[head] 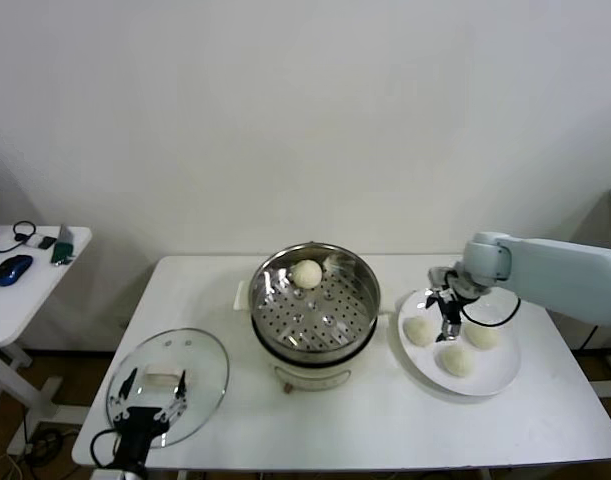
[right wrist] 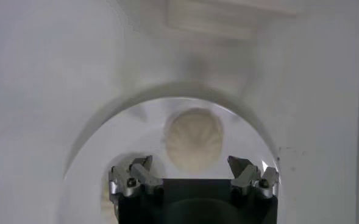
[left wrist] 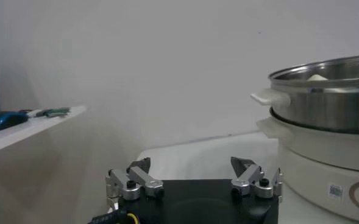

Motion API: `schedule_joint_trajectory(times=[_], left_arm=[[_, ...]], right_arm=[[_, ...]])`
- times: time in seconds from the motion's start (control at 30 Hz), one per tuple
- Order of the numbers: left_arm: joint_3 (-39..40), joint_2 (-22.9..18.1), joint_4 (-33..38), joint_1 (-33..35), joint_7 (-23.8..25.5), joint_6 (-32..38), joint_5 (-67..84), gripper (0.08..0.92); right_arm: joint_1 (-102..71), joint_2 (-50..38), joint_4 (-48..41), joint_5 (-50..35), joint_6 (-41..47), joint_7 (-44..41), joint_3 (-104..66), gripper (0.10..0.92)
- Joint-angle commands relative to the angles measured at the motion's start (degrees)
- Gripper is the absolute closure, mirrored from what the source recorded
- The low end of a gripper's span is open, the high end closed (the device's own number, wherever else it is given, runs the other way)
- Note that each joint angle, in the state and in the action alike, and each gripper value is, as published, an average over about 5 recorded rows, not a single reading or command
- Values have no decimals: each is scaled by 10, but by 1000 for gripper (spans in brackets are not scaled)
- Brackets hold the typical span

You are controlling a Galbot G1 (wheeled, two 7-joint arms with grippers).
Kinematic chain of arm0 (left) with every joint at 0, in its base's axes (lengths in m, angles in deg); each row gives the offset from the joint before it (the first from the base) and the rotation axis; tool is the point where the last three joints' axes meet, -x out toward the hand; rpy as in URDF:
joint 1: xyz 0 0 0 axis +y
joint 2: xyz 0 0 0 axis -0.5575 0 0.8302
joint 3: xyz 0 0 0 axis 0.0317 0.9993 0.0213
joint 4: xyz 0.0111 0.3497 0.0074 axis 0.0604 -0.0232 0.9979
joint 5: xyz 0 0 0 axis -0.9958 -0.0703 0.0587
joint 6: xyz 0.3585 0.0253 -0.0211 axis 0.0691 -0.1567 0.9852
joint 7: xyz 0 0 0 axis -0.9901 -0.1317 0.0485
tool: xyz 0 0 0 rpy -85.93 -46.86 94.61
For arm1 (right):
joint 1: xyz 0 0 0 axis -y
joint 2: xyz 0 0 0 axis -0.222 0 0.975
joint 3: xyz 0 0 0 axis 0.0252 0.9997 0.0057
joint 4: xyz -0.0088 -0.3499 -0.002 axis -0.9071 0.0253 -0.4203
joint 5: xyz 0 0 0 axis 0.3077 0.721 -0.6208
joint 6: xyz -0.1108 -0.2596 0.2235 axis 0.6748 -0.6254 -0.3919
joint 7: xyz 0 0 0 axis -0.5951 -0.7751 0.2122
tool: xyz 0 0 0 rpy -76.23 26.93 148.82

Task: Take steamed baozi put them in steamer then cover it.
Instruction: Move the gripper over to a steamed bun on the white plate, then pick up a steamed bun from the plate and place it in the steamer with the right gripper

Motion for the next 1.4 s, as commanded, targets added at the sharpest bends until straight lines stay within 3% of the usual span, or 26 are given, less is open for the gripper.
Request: schedule_joint_trajectory(times=[0.03,0.9,1.2,1.4], left_arm=[[-1,-1,-2,1,0,0,1,177],[9,2,6,6,-1,1,-1,177],[11,3,12,4,-1,1,-1,177],[15,5,18,1,-1,0,0,177]], right_arm=[[-77,29,-64,19,11,4,-58,203],[-12,12,-32,16,-14,-30,-47,302],[217,-25,71,-57,-43,-75,92,321],[439,9,135,-153,-74,-132,212,321]])
